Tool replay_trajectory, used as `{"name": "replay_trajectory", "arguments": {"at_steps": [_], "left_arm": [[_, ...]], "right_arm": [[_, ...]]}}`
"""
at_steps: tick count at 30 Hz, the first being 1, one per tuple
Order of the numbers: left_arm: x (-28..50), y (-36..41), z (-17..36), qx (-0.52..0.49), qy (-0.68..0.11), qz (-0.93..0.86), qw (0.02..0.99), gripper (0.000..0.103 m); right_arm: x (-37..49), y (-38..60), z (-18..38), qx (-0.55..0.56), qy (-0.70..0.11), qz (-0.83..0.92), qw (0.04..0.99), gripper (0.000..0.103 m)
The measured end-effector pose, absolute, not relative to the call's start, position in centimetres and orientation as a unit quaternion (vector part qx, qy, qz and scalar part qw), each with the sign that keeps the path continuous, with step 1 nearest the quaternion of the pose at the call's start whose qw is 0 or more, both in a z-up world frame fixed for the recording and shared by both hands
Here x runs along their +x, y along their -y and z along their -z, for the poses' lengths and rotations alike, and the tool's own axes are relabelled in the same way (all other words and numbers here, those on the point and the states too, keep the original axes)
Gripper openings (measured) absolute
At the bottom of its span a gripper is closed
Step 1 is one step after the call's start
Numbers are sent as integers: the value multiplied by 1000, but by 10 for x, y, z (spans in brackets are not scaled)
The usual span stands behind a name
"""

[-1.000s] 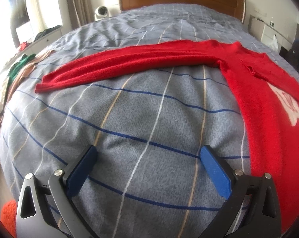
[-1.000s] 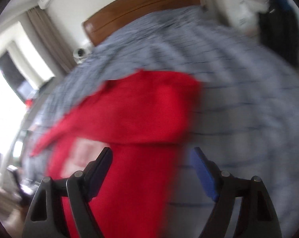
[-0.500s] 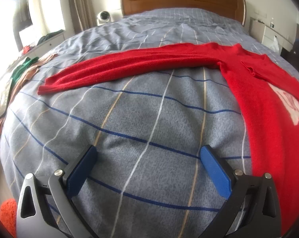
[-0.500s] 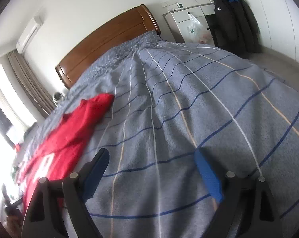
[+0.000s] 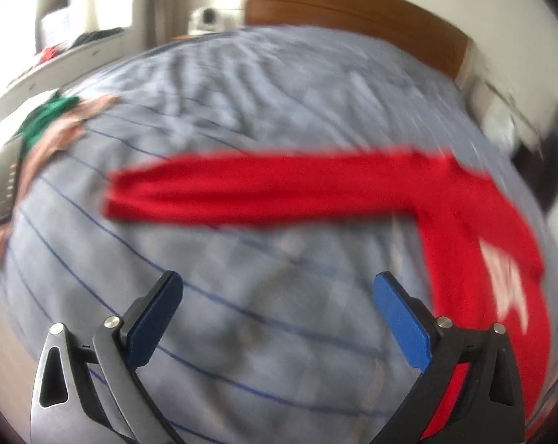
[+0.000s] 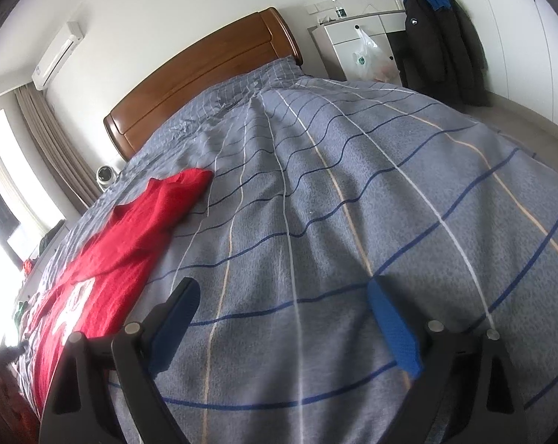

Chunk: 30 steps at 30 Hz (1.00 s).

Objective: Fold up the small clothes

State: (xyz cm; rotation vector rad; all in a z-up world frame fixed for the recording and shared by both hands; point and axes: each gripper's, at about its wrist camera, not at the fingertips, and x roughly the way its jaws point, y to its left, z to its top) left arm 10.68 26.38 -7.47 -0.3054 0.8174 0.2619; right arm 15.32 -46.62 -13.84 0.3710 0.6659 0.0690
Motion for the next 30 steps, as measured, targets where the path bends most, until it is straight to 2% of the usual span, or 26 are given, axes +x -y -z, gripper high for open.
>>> {"name": "replay_trajectory", "arguments": {"at_steps": [4, 8, 9, 10, 11, 13, 15, 19, 25, 30], "left_arm": [[129, -348, 86, -205, -429, -212, 854, 102], [151, -390, 118, -245, -469, -235, 815, 99], [154, -392, 122, -249, -473, -238, 811, 91], [157, -394, 126, -251, -475, -246, 807, 77], [159, -395, 127, -250, -474, -253, 805, 69], [164, -392, 124, -256, -465, -254, 809, 5], [169, -389, 114, -266, -459, -251, 810, 5], [189, -347, 44, -200, -413, -201, 866, 5], [232, -170, -67, -86, -349, -14, 933, 5], [265, -39, -82, -64, -336, 101, 934, 5]], "right_arm": [[150, 469, 138, 185, -321, -37, 928, 92], [149, 468, 138, 184, -322, -36, 928, 92], [149, 468, 138, 183, -322, -36, 928, 92], [149, 468, 138, 183, -322, -35, 928, 92], [149, 468, 138, 182, -323, -35, 928, 92], [149, 468, 138, 181, -324, -34, 928, 92], [149, 467, 138, 181, -324, -33, 928, 92], [148, 468, 137, 181, -324, -33, 928, 92], [149, 467, 137, 175, -328, -28, 928, 92], [148, 466, 137, 176, -328, -29, 928, 92]]}}
